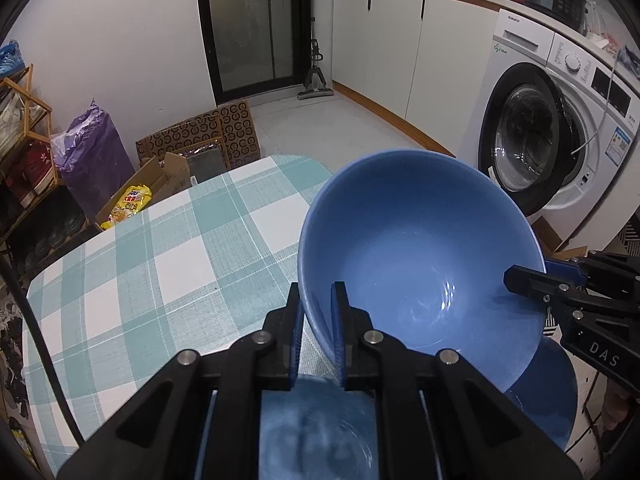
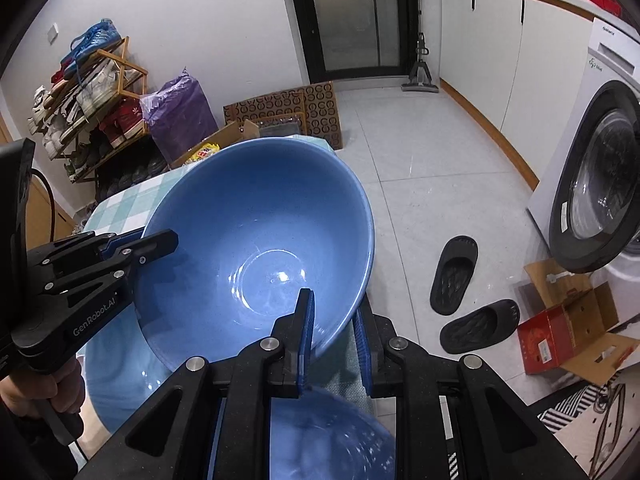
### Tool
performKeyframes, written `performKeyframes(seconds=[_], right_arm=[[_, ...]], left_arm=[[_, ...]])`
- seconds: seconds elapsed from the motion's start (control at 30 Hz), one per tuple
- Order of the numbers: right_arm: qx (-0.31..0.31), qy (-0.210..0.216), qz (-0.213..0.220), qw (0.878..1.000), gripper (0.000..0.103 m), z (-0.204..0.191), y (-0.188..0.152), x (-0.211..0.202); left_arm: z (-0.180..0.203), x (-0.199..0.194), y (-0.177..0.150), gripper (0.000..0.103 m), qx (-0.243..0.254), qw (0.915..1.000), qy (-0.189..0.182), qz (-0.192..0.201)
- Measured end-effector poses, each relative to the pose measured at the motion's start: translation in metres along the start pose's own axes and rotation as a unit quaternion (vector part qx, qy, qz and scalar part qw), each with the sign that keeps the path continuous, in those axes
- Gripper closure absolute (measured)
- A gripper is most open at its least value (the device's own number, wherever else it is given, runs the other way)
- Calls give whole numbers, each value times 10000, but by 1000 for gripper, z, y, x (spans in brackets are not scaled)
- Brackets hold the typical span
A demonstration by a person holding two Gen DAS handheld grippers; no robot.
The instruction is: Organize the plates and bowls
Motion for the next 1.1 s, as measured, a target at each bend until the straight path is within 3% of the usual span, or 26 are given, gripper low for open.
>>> performKeyframes(seconds=[0.53,1.1], right_arm=[[-83,68,373,9992,84,-8,-1,-62],[-297,342,617,9971,84,-41,-20,-122]], left_arm=[[7,-55,-3,92,16,9994,35,331],[2,-114,-29,92,-94,9979,239,592]])
Point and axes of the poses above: each gripper's, at about its wrist camera, not at the fingertips, and x roughly the way its jaws point, z to its right, y to its top, the point moved 3 cm from there along x, roughly the way its jaws point, and after that the axes turned 15 degrees about -y, right-handed, at the moved point
